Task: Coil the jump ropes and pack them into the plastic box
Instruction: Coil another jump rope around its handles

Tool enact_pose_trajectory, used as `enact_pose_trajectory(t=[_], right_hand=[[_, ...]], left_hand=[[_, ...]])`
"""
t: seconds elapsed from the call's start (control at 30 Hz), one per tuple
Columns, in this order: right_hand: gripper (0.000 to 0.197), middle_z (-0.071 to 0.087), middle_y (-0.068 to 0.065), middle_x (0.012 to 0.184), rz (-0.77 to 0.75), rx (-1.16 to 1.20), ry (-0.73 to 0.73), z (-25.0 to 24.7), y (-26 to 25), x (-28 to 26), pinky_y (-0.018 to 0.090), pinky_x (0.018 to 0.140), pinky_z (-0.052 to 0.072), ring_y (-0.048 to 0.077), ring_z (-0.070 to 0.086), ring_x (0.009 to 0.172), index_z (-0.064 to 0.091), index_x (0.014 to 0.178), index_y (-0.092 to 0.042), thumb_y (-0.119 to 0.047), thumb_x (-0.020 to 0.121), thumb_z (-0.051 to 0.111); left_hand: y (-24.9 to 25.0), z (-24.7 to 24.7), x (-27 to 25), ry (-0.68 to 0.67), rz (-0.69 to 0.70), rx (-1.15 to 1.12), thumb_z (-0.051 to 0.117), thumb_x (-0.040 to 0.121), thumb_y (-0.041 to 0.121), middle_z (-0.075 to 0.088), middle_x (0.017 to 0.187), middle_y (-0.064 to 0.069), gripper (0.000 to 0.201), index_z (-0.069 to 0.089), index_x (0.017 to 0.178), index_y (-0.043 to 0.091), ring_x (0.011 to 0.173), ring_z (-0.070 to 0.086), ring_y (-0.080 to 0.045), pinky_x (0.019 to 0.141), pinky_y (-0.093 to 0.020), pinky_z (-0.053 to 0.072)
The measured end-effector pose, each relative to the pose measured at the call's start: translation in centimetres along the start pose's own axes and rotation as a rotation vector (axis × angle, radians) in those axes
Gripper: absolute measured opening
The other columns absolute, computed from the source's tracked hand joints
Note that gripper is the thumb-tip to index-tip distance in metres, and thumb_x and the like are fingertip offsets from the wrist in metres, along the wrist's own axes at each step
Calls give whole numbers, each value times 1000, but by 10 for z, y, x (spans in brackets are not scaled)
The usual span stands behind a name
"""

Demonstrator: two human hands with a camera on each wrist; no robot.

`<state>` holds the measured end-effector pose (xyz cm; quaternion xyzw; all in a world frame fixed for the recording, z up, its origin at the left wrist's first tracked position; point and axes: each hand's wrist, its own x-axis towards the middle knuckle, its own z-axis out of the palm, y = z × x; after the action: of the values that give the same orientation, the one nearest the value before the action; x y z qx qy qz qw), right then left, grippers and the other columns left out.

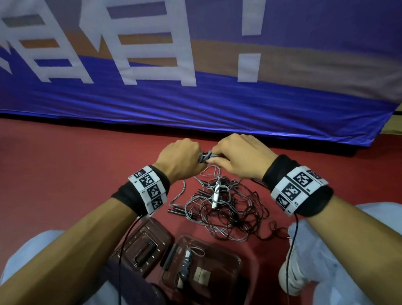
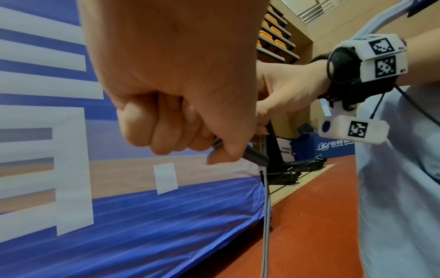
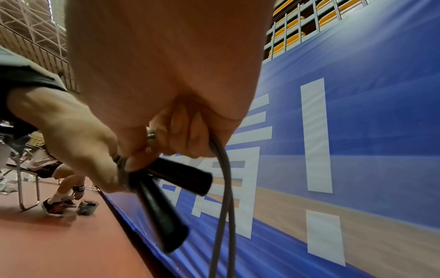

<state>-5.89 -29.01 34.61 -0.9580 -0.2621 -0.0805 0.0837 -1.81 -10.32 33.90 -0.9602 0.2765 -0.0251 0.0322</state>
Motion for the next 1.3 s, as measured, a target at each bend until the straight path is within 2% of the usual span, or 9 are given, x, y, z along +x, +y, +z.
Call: enact_pose_trajectory(t=[0.13, 0.27, 0.47, 0.6, 0.77, 0.97, 1.07, 1.23, 1.3], right_hand=[[52, 56, -5, 72, 46, 44, 44, 1, 0, 3, 36, 55, 43, 22, 58, 67, 62, 69, -21, -69, 89, 59], [41, 55, -10, 80, 33, 170, 128, -2, -5, 6, 37, 60, 44, 18, 55, 73, 50, 83, -27, -63, 84, 70], [31, 71, -10, 81, 166, 298, 127, 3, -5, 13, 35, 65, 53, 11, 63, 74, 76, 89, -29, -60, 83, 74], [24, 76, -15, 91, 174, 461, 81, 13, -10, 15, 35, 74, 56, 4, 67, 82, 80, 99, -33, -53, 87, 75], [19, 72, -14, 79, 183, 529, 59, 24, -13, 12, 32, 60, 49, 4, 61, 66, 78, 96, -36, -53, 90, 71], [24, 70, -14, 78, 183, 542, 71, 26, -18, 14, 33, 64, 51, 5, 62, 72, 76, 94, -33, -56, 90, 69], [29, 67, -11, 71, 189, 538, 68, 24, -19, 14, 33, 59, 47, 7, 58, 64, 76, 88, -31, -59, 88, 70], [53, 70, -5, 72, 182, 558, 35, 27, -16, 17, 45, 62, 54, 16, 63, 66, 77, 83, -37, -86, 74, 58], [53, 66, 0, 66, 163, 597, 8, 24, -15, 17, 45, 61, 51, 17, 59, 62, 77, 77, -32, -84, 74, 62]], left_hand=[[-6, -2, -2, -34, 97, 116, 52, 91, 56, 43, 60, 1, 46, 58, 73, 14, 64, 58, -31, 56, -33, 39], [-12, -7, -3, -7, 92, 164, 54, 91, 52, 50, 66, -4, 42, 66, 81, 13, 73, 64, -35, 58, -33, 36], [-16, -5, -6, 26, 41, 144, 54, 91, 51, 61, 74, -9, 41, 61, 76, 13, 75, 64, -38, 58, -33, 37], [-20, -2, -10, 26, 28, 159, 56, 89, 53, 66, 80, -12, 41, 58, 75, 15, 76, 65, -38, 57, -33, 37], [-22, 2, -15, -9, 24, 176, 58, 87, 53, 66, 77, -10, 42, 64, 79, 12, 73, 66, -35, 58, -33, 42], [-22, -5, -20, -29, 27, 158, 55, 74, 84, 42, 55, 0, 70, 51, 63, 15, 54, 46, -29, 56, -32, 37], [-20, -9, -20, -40, 43, 174, 60, 79, 65, 62, 69, -9, 52, 64, 72, 13, 66, 62, -35, 57, -33, 40], [-23, -14, -21, -96, 128, 238, 62, 79, 49, 66, 77, -9, 34, 69, 81, 16, 73, 64, -34, 58, -32, 39], [-25, -16, -21, -94, 177, 271, 61, 80, 48, 68, 78, -8, 33, 70, 82, 16, 72, 64, -34, 58, -32, 40]])
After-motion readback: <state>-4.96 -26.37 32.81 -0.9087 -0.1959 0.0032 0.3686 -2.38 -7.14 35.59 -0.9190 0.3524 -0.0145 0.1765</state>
